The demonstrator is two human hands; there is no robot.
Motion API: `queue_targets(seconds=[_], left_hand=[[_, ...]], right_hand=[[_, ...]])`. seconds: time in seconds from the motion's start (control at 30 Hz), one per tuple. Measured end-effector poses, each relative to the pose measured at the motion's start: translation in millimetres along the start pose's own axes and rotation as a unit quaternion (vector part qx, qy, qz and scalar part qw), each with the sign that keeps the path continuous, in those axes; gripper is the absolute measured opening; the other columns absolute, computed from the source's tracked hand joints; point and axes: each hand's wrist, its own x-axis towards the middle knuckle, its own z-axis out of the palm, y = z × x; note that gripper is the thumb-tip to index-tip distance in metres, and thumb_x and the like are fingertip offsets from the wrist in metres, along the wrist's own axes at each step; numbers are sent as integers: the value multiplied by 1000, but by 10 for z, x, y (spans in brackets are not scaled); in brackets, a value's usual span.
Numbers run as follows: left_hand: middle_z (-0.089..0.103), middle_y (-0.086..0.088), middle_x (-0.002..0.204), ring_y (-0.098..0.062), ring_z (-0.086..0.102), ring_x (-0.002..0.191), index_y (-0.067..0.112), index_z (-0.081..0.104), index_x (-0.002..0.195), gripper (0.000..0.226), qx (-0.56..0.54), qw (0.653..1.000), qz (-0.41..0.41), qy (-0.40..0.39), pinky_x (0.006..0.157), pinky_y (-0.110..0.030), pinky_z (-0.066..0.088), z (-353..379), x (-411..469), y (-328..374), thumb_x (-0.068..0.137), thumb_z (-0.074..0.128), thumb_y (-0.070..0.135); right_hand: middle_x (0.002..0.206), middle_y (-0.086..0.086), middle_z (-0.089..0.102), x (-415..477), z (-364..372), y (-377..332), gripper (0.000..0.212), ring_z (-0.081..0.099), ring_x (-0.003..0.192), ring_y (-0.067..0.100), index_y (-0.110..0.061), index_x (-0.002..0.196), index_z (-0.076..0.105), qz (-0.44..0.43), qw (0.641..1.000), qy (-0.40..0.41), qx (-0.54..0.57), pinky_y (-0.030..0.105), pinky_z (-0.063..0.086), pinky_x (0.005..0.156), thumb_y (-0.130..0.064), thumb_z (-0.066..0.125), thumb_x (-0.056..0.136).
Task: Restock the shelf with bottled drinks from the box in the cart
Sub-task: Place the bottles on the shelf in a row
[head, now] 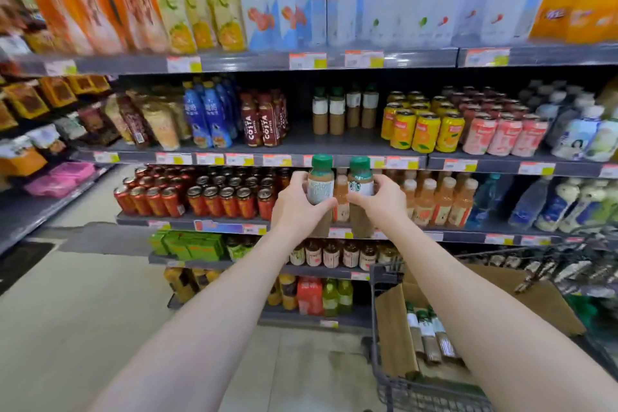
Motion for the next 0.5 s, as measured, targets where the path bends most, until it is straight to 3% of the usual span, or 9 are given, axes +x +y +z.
queue_targets(seconds=[0.1, 0.23, 0.33, 0.5], left_hand=[[70, 10, 116, -14, 67, 103, 35, 48, 129, 70, 5, 1000, 9, -3, 87, -43, 59, -224, 337, -260, 72, 81, 60], [70, 10, 114, -12, 67, 102, 35, 50, 128, 71, 10, 999, 33, -28, 86, -42, 59, -418, 846, -494, 70, 81, 63], [64, 13, 110, -12, 63, 100, 30, 49, 126, 64, -17, 999, 36, -31, 87, -38, 56, -458, 1156, -516, 76, 84, 50], [64, 12, 111, -11, 63, 102, 28, 52, 126, 61, -53, 996, 50, -50, 85, -33, 53, -327, 1584, -477, 78, 85, 45]], right_hand=[[131, 2, 63, 226, 327, -260, 76, 60, 116, 19, -15, 142, 53, -14, 1000, 2, -13, 28, 49, 87, -38, 84, 77], [104, -6, 62, 495, 629, -457, 50, 59, 95, 13, -20, 122, 62, 3, 1000, 22, 4, 17, 40, 62, -33, 83, 79], [109, -4, 66, 651, 727, -524, 58, 59, 93, 12, -17, 127, 62, 13, 999, 44, 9, 23, 44, 71, -38, 84, 77], [100, -7, 67, 991, 724, -511, 45, 60, 81, 2, -22, 114, 62, 27, 998, 58, 12, 23, 49, 68, -31, 85, 76]])
